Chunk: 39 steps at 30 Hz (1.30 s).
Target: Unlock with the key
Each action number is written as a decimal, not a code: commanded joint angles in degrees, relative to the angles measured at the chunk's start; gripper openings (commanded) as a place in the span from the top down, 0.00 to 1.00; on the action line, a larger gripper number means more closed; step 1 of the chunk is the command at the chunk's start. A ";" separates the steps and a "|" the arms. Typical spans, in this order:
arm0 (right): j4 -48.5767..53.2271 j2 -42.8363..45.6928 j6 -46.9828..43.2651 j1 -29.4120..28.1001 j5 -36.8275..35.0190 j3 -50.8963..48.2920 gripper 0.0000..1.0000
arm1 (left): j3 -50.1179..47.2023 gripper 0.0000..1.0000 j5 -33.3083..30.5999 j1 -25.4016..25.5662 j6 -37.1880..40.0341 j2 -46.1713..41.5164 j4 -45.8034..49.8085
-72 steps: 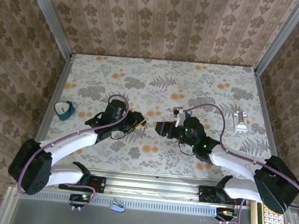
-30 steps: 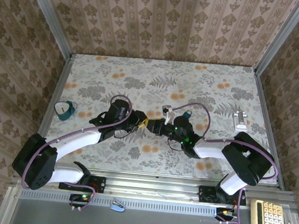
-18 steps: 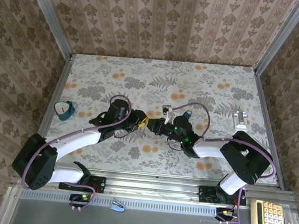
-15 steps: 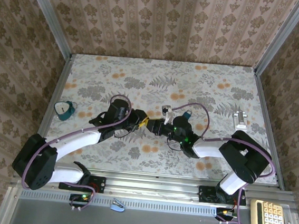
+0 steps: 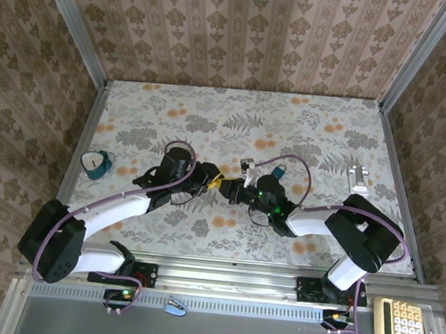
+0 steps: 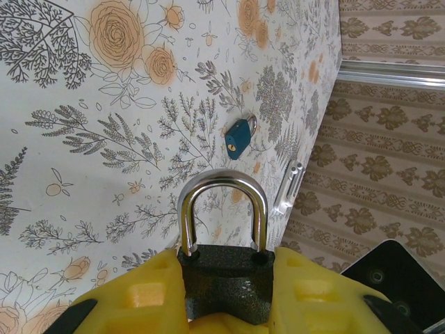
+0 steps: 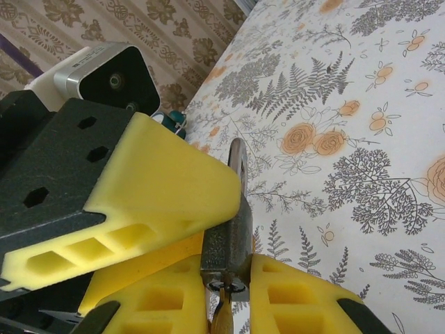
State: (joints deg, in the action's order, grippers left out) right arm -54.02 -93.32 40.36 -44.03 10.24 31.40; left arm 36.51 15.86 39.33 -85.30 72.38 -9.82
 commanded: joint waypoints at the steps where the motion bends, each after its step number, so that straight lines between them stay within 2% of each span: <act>1: 1.35 2.53 -1.78 -0.13 -2.42 -0.36 0.93 | -0.08 0.75 2.07 0.20 1.41 -1.51 -2.23; 7: 5.47 6.79 -4.50 -0.06 -1.83 -1.75 0.97 | 1.28 0.61 1.60 -1.30 7.05 -4.84 3.01; 17: 13.91 15.56 -8.62 3.10 5.76 -2.05 0.98 | 4.66 0.56 3.37 -8.07 19.07 -14.07 18.05; 23: 20.50 19.89 -13.21 4.56 12.04 -0.23 0.98 | 10.59 0.53 9.40 -10.07 30.68 -12.09 27.60; 28: 25.04 21.64 -16.53 4.66 14.78 1.53 0.98 | 12.38 0.52 12.51 -9.93 32.94 -10.47 26.66; 39: 24.53 21.69 -17.00 4.59 19.25 2.55 0.98 | 15.11 0.51 14.28 -6.08 34.68 -4.61 25.54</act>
State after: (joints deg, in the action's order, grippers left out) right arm -28.86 -72.69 24.86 -39.57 26.81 31.90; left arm 50.04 28.42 32.32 -52.42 66.83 16.25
